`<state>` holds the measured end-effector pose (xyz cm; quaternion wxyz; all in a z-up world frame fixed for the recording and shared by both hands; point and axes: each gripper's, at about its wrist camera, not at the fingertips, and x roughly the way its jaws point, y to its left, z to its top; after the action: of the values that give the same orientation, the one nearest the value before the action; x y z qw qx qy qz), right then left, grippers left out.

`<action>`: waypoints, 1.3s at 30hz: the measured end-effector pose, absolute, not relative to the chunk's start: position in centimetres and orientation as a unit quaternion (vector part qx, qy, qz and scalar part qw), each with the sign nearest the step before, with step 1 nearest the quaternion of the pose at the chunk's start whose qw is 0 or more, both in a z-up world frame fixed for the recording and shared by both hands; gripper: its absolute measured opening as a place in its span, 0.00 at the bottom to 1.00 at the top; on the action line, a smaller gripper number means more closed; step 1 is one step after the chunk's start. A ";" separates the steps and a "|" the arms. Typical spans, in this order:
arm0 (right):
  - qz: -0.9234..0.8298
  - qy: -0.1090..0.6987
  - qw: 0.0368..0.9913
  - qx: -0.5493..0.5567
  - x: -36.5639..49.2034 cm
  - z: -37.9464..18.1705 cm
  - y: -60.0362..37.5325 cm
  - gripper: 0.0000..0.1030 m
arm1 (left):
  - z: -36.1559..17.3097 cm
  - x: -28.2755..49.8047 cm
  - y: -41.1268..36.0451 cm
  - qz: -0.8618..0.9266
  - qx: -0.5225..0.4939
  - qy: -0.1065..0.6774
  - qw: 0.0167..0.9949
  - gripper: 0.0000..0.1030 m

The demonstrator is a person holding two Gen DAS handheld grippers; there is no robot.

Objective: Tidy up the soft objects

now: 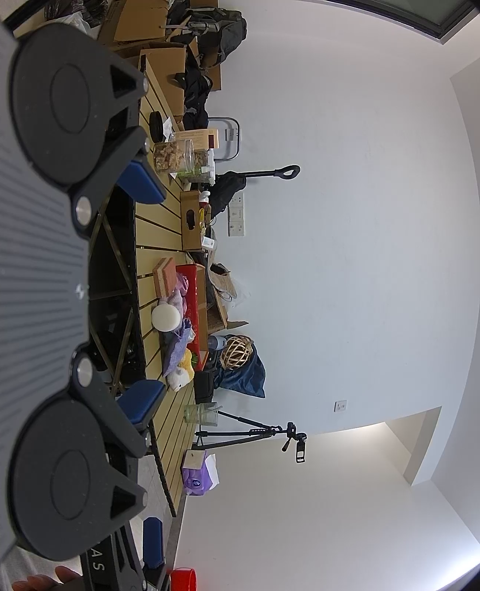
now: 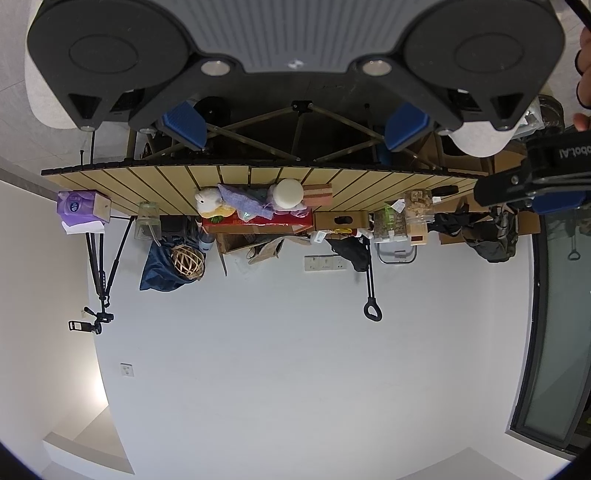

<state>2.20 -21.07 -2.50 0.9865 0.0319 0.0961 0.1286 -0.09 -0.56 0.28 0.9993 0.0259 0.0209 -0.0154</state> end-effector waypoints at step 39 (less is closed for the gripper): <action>0.109 0.112 0.987 0.029 18.0 -3.5 -21.7 1.00 | -0.1 16.9 2.0 0.003 -0.005 0.070 0.998 1.00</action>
<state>18.02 -21.66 -3.51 0.9873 0.0292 0.1117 0.1090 16.93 1.99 -0.06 0.9976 -0.0053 0.0696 0.0032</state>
